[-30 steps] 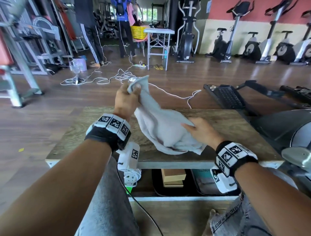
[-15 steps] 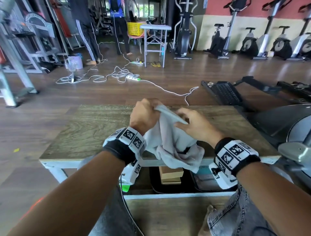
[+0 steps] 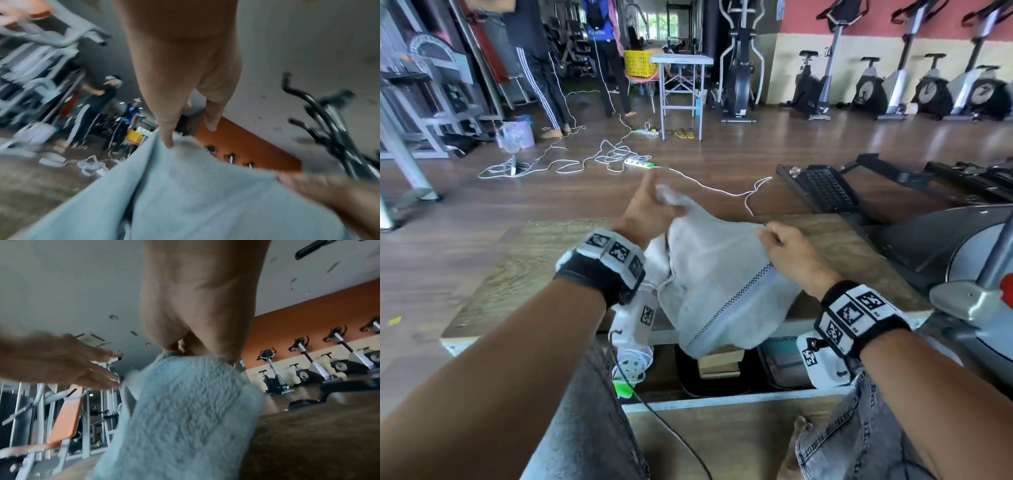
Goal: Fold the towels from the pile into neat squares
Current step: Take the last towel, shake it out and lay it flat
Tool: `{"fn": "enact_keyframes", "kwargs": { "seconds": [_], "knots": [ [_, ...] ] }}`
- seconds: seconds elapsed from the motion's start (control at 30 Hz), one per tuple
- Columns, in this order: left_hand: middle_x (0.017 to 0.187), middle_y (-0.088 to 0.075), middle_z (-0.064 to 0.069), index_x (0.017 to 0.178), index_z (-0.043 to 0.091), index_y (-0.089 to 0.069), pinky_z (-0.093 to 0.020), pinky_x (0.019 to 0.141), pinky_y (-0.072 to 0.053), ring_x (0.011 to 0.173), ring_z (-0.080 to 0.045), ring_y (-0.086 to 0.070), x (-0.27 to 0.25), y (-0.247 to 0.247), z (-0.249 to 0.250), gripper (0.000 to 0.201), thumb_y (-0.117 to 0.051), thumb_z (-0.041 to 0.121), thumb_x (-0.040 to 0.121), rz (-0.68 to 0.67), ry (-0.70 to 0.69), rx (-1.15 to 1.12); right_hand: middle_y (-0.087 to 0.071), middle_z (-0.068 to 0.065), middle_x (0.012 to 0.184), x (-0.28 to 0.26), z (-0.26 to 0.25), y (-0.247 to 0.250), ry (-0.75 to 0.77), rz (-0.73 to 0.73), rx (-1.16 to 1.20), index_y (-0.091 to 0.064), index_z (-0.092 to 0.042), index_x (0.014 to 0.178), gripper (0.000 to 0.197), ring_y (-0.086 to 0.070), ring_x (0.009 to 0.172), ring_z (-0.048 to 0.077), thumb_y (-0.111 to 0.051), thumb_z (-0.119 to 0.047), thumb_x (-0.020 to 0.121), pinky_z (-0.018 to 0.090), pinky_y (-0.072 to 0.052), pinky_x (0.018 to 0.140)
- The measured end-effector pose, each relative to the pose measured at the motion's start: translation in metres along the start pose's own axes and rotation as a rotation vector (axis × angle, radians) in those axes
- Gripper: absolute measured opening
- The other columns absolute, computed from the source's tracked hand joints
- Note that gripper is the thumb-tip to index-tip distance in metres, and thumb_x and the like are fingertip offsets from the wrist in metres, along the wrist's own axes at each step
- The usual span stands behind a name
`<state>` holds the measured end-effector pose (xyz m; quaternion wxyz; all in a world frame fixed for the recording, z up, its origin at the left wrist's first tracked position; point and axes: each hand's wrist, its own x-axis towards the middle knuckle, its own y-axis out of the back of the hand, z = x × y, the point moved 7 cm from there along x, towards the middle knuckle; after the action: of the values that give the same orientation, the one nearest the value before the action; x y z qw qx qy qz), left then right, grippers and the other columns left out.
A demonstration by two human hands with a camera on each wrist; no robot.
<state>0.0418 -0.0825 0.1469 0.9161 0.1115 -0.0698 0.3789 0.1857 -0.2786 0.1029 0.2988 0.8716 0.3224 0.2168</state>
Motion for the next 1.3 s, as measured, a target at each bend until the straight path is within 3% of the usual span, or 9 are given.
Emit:
{"fn": "enact_keyframes", "kwargs": {
  "seconds": [0.1,0.23,0.33,0.47,0.77,0.9,1.0,1.13,1.3],
  "knots": [
    [0.093,-0.061,0.006,0.116,0.014,-0.058,-0.009,0.066,-0.048,0.080,-0.005,-0.059,-0.020,-0.035,-0.011,0.047,-0.080,0.005,0.076,-0.126,-0.027,0.221,-0.041,0.004,0.072,0.003,-0.006,-0.007,0.007,0.038,0.165,-0.051,0.002,0.085,0.040,-0.039,0.067,0.017,-0.048,-0.032,0.105,0.033,-0.033,0.066],
    [0.099,-0.066,0.004,0.093,0.023,-0.062,-0.017,0.069,-0.045,0.089,-0.005,-0.061,-0.040,-0.068,-0.035,0.041,-0.089,0.035,0.065,-0.240,-0.042,0.334,-0.064,-0.006,0.083,0.007,-0.015,-0.020,0.021,0.029,0.344,-0.064,-0.020,0.091,0.011,-0.058,0.075,0.009,-0.060,-0.022,0.100,0.031,-0.047,0.073],
    [0.076,-0.066,0.005,0.087,0.021,-0.061,-0.020,0.058,-0.047,0.064,-0.005,-0.059,-0.045,-0.070,-0.038,0.027,-0.082,0.034,0.076,-0.170,-0.020,0.312,-0.071,-0.007,0.100,0.001,-0.028,-0.026,0.030,-0.076,0.473,-0.069,-0.020,0.111,0.016,-0.066,0.093,0.000,-0.064,-0.015,0.097,0.014,-0.048,0.082],
    [0.077,-0.073,-0.012,0.085,0.009,-0.071,-0.040,0.066,-0.059,0.060,-0.017,-0.063,-0.042,-0.061,-0.038,0.010,-0.070,0.018,0.088,-0.075,0.008,0.226,-0.070,-0.008,0.116,-0.006,-0.031,-0.030,0.057,-0.123,0.448,-0.064,-0.023,0.124,0.033,-0.062,0.112,0.003,-0.072,-0.021,0.091,0.021,-0.044,0.095],
    [0.086,-0.072,-0.018,0.086,0.004,-0.067,-0.053,0.077,-0.058,0.081,-0.038,-0.070,-0.033,-0.045,-0.043,0.028,-0.072,0.030,0.080,0.065,0.083,0.084,-0.071,0.012,0.102,-0.023,-0.007,-0.043,-0.007,-0.169,0.394,-0.063,-0.009,0.095,0.015,-0.065,0.089,0.017,-0.069,-0.023,0.094,0.032,-0.057,0.074],
    [0.112,-0.055,-0.008,0.113,0.016,-0.053,-0.034,0.081,-0.054,0.092,-0.021,-0.061,-0.042,-0.037,-0.032,0.045,-0.077,0.024,0.076,0.135,0.021,0.295,-0.072,0.014,0.100,-0.021,-0.012,-0.032,0.014,-0.077,0.463,-0.066,-0.021,0.094,0.003,-0.067,0.098,0.037,-0.067,-0.024,0.095,0.055,-0.053,0.090],
    [0.120,-0.040,-0.005,0.135,0.029,-0.044,-0.030,0.089,-0.047,0.103,-0.019,-0.052,-0.055,-0.053,-0.005,0.072,-0.075,0.011,0.073,-0.038,-0.220,0.434,-0.076,0.004,0.098,-0.024,-0.030,-0.027,0.095,-0.097,0.418,-0.066,-0.017,0.101,0.008,-0.071,0.096,0.024,-0.068,-0.021,0.095,0.042,-0.055,0.086],
    [0.093,-0.073,-0.003,0.099,0.010,-0.071,-0.028,0.081,-0.056,0.083,-0.005,-0.067,-0.056,-0.057,0.001,0.024,-0.072,-0.001,0.077,-0.205,-0.226,0.319,-0.077,0.006,0.099,-0.028,-0.036,-0.024,0.084,-0.052,0.461,-0.067,-0.008,0.104,0.016,-0.073,0.095,0.020,-0.070,-0.019,0.093,0.043,-0.055,0.089],
    [0.072,-0.067,0.000,0.070,0.022,-0.066,-0.018,0.057,-0.046,0.059,-0.005,-0.055,-0.058,-0.032,0.012,0.015,-0.074,0.012,0.077,-0.007,-0.190,0.370,-0.077,0.003,0.095,-0.036,-0.035,-0.026,0.085,-0.106,0.453,-0.066,-0.013,0.099,0.018,-0.072,0.086,0.017,-0.076,-0.022,0.088,0.036,-0.055,0.077]
  ]
}}
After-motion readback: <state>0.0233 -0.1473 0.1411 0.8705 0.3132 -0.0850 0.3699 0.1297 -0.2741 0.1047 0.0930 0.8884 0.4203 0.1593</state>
